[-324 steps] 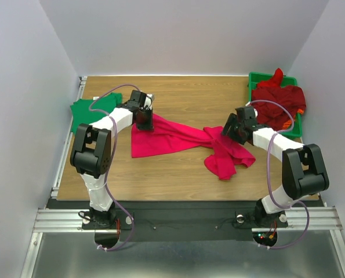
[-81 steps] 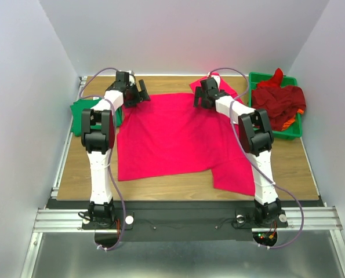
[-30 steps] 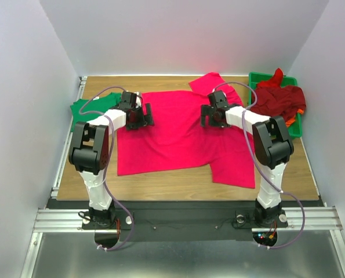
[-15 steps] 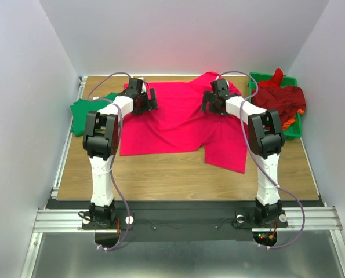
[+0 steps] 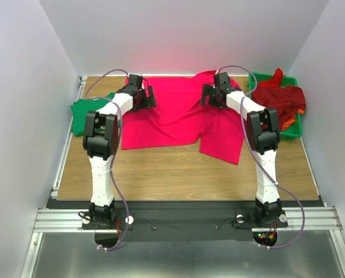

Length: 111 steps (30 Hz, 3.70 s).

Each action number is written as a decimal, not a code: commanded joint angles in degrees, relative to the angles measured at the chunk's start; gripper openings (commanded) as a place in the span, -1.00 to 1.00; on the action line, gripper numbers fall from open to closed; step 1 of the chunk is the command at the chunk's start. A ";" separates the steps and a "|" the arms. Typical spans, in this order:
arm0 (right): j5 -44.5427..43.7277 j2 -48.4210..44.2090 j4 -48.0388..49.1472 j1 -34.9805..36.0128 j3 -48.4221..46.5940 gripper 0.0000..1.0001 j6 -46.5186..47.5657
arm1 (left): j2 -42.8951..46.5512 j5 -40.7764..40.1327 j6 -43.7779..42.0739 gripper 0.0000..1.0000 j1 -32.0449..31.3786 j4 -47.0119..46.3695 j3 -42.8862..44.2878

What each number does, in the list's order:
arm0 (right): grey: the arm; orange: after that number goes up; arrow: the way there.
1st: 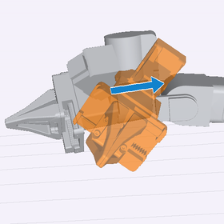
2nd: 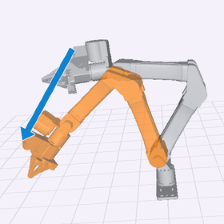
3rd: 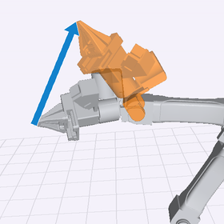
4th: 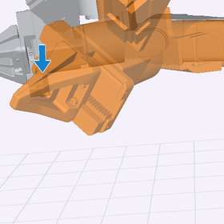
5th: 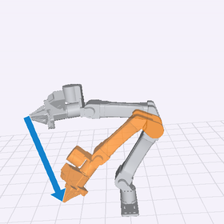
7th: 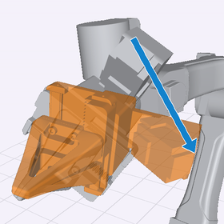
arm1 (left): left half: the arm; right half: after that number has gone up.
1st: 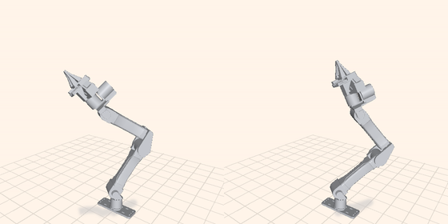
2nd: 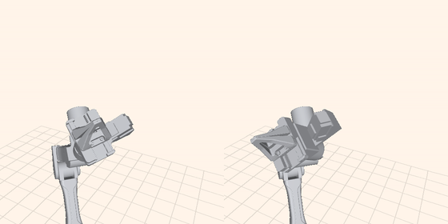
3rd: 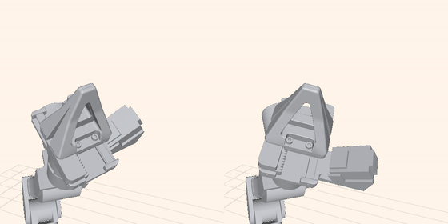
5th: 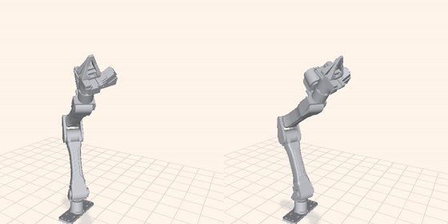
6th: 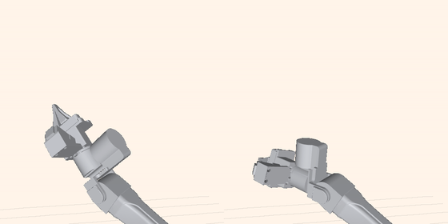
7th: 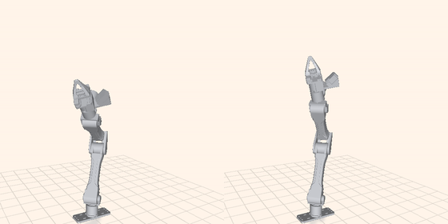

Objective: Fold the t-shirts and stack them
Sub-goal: Flatten the tshirt out

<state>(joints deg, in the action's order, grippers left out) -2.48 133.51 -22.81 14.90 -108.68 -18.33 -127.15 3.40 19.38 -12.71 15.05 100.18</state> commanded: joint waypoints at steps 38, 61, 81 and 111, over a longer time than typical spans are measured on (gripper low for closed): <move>3.71 -48.34 -2.94 -0.57 45.40 1.00 -11.20 | 43.13 -16.15 16.83 0.43 2.60 -2.82 -52.02; 2.83 -48.79 -3.30 -2.50 49.53 1.00 -11.73 | 38.12 -14.65 18.42 -0.05 3.13 -3.45 -53.42; -2.97 -42.55 -10.94 -4.79 52.78 0.96 -13.75 | 41.02 -14.47 19.12 -0.17 3.13 -2.66 -54.21; 0.81 -45.01 -12.87 -4.79 59.82 0.62 -12.88 | 45.06 -13.86 19.21 -0.97 3.13 -0.64 -55.36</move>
<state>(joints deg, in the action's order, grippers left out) -3.64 88.49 -34.04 10.46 -50.22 -31.75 -84.88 -9.93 38.13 -9.65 12.99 46.09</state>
